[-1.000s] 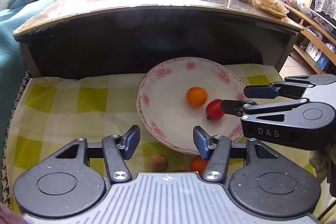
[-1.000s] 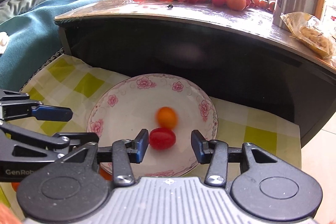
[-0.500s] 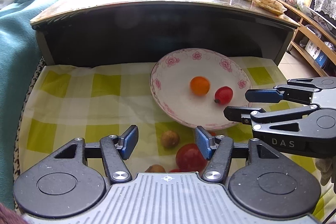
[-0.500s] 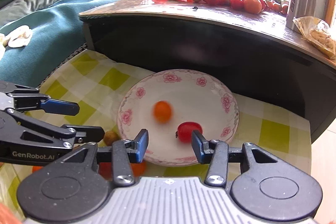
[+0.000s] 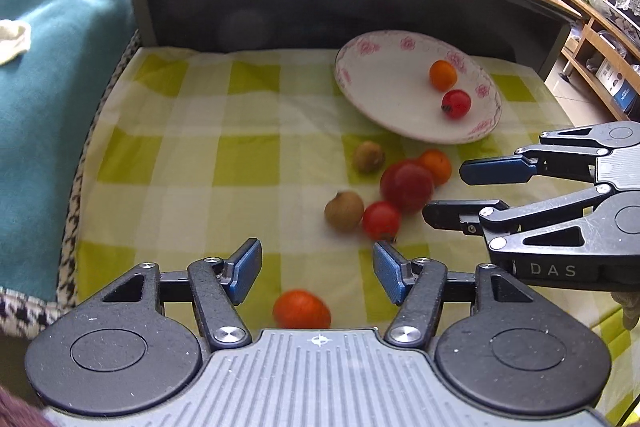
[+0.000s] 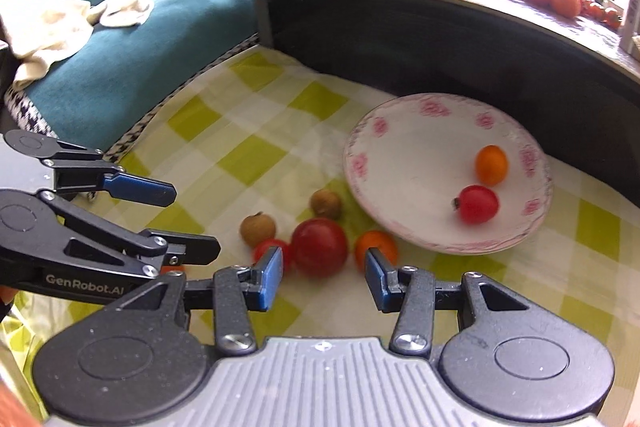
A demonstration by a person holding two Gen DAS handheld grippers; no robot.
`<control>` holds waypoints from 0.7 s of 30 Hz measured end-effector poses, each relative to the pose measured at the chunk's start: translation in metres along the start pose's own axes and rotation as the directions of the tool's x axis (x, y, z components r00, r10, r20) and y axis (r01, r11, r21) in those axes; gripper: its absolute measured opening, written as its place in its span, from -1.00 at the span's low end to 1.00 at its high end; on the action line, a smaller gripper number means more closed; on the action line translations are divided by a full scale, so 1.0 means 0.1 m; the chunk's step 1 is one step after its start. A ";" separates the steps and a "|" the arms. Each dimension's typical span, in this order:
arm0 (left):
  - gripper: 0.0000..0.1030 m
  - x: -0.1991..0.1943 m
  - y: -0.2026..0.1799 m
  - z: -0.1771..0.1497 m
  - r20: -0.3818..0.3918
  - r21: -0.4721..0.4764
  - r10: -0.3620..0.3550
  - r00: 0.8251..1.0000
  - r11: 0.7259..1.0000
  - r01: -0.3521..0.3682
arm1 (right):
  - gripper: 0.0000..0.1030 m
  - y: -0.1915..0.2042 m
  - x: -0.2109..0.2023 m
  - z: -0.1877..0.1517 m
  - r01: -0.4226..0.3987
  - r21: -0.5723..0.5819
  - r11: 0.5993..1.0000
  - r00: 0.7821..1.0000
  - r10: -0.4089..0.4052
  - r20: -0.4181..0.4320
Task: Organize fruits
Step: 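Move the left tool back and grasp a second tangerine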
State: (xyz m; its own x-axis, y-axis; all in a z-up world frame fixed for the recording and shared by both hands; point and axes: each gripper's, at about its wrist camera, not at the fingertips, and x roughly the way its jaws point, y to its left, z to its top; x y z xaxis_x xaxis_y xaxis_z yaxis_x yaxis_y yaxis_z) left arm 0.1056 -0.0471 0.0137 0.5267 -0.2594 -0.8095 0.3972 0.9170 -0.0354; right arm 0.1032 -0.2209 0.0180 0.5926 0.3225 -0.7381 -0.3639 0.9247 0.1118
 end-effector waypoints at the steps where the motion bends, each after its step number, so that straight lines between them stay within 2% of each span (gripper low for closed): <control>1: 0.36 -0.01 0.01 -0.03 -0.005 -0.001 0.007 1.000 1.000 -0.007 | -0.09 0.03 0.00 -0.01 -0.004 -0.005 1.000 1.000 0.004 -0.003; 7: 0.38 0.02 0.07 -0.22 -0.042 -0.001 0.052 0.998 0.999 -0.052 | -0.09 0.14 0.06 -0.06 -0.030 -0.020 0.999 0.999 0.029 -0.027; 18: 0.35 0.21 0.03 -0.34 -0.066 0.025 0.056 0.996 0.998 -0.054 | -0.07 0.21 0.24 -0.10 -0.045 -0.029 0.999 0.997 0.044 -0.057; 20: 0.20 0.21 0.01 -0.34 -0.057 0.033 0.052 0.997 0.998 -0.050 | -0.07 0.21 0.27 -0.10 -0.042 -0.024 0.999 0.998 0.041 -0.055; 21: 0.03 0.20 0.01 -0.34 -0.053 0.034 0.045 0.998 0.998 -0.044 | -0.07 0.21 0.28 -0.10 -0.044 -0.021 0.999 0.998 0.043 -0.051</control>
State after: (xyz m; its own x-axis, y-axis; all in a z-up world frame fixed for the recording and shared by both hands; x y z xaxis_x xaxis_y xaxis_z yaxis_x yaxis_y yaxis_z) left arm 0.0912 -0.0410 -0.0225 0.5036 -0.2010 -0.8402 0.3989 0.9168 0.0198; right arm 0.1056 -0.1946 -0.0070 0.5391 0.3508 -0.7657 -0.4045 0.9053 0.1300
